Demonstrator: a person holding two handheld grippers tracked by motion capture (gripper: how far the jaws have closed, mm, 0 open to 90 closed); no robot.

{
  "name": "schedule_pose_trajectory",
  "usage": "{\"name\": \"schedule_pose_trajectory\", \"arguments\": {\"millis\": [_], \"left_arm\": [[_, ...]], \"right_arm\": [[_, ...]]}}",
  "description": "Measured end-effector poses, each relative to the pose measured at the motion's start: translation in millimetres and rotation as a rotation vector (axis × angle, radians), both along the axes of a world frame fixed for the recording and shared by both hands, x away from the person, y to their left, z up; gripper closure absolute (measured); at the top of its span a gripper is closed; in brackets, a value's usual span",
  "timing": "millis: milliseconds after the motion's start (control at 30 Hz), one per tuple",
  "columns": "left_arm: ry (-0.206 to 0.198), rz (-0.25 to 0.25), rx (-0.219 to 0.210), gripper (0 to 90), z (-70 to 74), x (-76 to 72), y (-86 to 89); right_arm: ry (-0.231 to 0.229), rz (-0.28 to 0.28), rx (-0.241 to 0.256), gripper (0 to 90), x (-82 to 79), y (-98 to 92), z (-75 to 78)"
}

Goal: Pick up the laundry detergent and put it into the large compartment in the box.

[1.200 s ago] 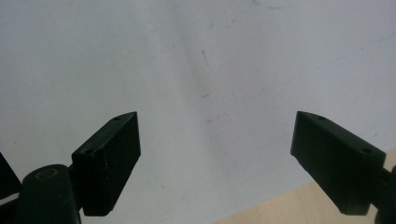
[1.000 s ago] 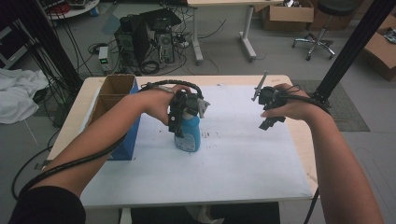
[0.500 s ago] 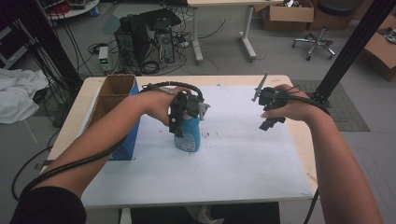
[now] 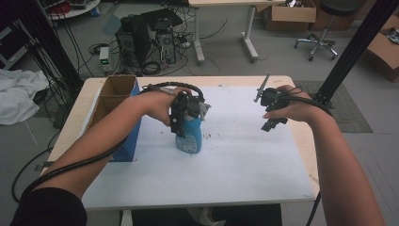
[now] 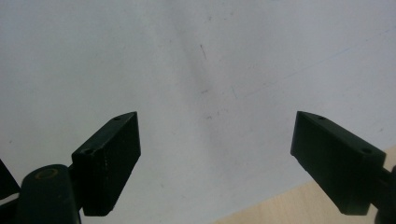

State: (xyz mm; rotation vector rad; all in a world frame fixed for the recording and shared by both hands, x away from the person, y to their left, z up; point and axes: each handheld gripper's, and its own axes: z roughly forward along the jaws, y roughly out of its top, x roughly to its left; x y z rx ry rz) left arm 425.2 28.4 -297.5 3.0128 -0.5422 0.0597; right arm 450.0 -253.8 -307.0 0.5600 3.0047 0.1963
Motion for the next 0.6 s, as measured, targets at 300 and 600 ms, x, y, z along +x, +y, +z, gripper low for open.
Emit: {"name": "schedule_pose_trajectory", "arguments": {"millis": [300,600], "left_arm": [[-0.013,0.0,0.004,17.1,0.2,-1.8,-0.4],[-0.001,-0.006,0.019,24.4,-1.5,-1.0,-1.8]], "right_arm": [[0.0,-0.002,-0.001,15.9,0.8,1.9,-1.4],[-0.002,-0.005,0.0,16.0,1.1,0.3,-2.6]]}}
